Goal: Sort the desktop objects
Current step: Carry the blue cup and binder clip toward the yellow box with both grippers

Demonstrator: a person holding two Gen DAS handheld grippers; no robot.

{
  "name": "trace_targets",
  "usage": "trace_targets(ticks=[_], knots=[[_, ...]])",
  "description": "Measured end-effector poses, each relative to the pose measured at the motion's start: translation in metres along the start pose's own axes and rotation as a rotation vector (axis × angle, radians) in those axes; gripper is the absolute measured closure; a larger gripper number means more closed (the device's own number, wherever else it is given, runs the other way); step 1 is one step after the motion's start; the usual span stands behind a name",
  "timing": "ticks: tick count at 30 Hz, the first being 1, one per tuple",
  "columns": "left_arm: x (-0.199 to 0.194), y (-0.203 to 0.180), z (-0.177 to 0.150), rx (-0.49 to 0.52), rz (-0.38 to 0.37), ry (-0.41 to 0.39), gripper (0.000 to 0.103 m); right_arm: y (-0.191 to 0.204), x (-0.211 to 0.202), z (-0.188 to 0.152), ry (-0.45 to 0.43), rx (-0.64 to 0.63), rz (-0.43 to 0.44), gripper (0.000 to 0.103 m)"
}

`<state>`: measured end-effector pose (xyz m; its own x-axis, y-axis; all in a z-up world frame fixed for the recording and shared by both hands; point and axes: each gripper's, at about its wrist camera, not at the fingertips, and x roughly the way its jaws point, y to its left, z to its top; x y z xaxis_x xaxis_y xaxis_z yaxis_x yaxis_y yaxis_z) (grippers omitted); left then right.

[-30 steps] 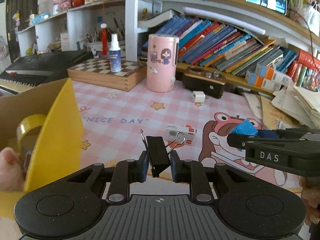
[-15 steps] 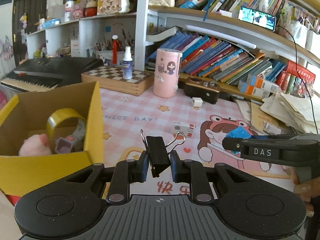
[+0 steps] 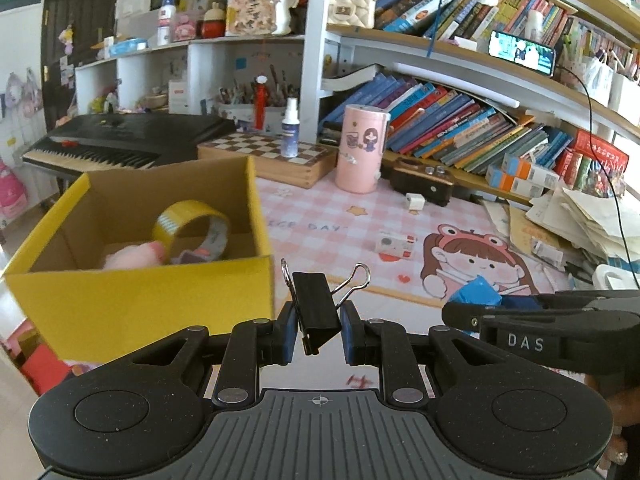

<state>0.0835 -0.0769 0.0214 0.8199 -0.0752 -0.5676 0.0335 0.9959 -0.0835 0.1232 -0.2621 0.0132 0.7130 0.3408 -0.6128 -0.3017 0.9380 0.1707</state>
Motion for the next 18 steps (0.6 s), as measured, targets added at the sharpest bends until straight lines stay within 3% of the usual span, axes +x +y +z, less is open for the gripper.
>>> trace_targets(ticks=[18], knots=[[-0.061,0.068,-0.035,-0.063,0.056,-0.011,0.082,0.089,-0.024,-0.031,0.018,-0.083,0.060,0.066]])
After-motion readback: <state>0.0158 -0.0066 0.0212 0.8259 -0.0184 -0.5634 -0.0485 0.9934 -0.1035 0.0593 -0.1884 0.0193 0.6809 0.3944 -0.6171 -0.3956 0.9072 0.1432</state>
